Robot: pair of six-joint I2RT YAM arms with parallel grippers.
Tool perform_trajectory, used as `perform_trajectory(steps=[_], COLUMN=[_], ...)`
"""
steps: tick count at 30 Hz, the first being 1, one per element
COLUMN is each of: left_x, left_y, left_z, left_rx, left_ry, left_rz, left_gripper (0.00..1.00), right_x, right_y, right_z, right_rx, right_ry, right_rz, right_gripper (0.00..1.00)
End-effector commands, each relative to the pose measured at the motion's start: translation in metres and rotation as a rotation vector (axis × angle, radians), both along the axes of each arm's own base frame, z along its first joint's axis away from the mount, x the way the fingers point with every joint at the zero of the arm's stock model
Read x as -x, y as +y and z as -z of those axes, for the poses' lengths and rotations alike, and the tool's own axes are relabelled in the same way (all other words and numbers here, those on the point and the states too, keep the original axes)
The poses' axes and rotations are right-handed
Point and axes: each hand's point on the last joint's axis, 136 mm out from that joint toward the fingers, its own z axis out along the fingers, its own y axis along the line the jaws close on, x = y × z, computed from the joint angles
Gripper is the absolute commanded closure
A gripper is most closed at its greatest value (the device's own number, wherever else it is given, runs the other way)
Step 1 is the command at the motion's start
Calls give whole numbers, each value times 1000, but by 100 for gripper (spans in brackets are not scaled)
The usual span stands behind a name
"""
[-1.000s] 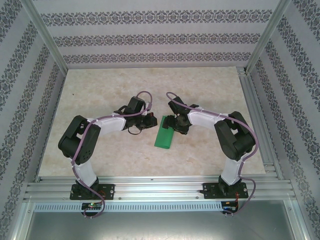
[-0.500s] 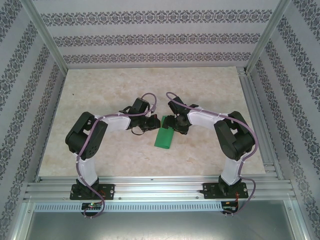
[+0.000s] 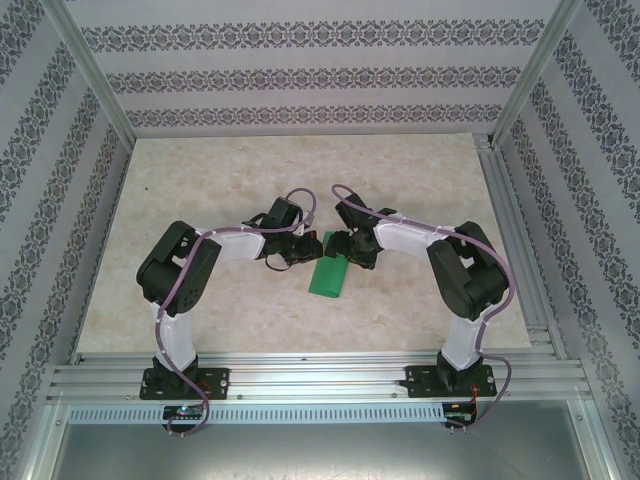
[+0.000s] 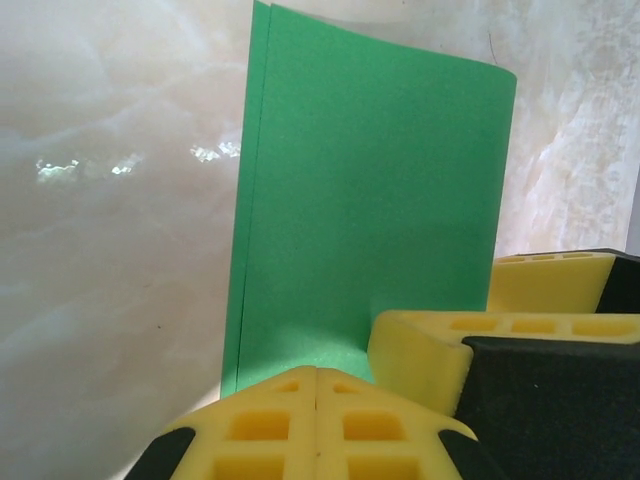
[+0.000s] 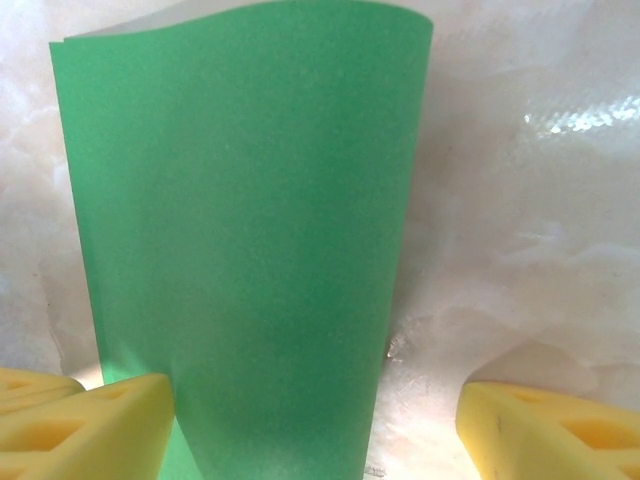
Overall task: Fold a paper plane with a square sheet of paper (pick it up from the middle)
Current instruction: Hold the square sheet of paper at the center of the table.
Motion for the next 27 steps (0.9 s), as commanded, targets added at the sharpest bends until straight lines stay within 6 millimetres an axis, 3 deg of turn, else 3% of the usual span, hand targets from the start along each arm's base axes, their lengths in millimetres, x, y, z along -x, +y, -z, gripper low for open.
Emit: perform_trajectory(steps=[1,12,22,27], left_x=[8,9,11,12], left_y=[-2,5,7,8], left_z=[17,23,28,31], left_rx=[-48,-76,-92,-94], left_ry=[28,25,34,39], left_rz=[-7,-31,-28,-23], left_gripper=[100,100,100,100], right_x=[4,4,1,4], right_y=[6,7,9,1], right_z=[26,23,-11,-12], right_rx=[11,5,-52,-61], right_ry=[21,15,-56,-59], right_rz=[-30,-34,-31,-15], right_gripper=[21,21,17,18])
